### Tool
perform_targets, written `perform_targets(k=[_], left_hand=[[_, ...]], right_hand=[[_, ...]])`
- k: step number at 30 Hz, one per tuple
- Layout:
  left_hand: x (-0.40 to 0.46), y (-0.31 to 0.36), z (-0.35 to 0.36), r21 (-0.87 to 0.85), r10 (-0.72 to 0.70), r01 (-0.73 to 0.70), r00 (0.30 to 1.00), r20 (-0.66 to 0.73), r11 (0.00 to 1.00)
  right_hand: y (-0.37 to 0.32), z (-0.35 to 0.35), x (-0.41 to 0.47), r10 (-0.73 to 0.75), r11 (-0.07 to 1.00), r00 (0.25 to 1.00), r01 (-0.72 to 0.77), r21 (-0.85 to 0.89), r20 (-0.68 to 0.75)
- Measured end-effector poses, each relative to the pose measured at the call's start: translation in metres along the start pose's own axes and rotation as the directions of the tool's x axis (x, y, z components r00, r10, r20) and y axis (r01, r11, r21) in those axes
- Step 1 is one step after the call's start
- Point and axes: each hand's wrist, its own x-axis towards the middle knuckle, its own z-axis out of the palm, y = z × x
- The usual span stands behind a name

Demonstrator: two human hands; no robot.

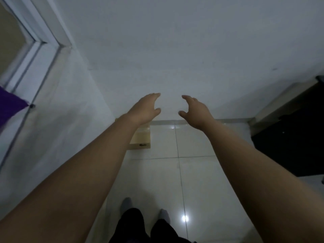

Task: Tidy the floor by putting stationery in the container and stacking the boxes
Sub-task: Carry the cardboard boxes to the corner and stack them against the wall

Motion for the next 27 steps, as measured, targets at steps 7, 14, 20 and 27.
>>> perform_targets(k=[7,14,20,27], left_hand=[[0.007,0.028,-0.010,0.032,0.086,-0.085,0.996,-0.011,0.996],[0.040,0.044,-0.027,0.081,0.140,-0.139,0.990,-0.008,0.987],[0.095,0.081,-0.028,0.052,0.212,-0.214,0.976,0.056,0.975],[0.165,0.136,-0.022,0.069,0.365,-0.377,0.920,0.141,0.924]], right_hand=[[0.020,-0.031,-0.014,0.069,0.989,0.993,-0.056,0.134,-0.093],[0.039,-0.051,-0.006,0.176,0.959,0.975,-0.139,0.246,-0.134],[0.050,-0.079,0.025,0.234,0.950,0.956,-0.186,0.250,-0.177],[0.077,-0.116,0.044,0.314,0.940,0.908,-0.256,0.227,-0.277]])
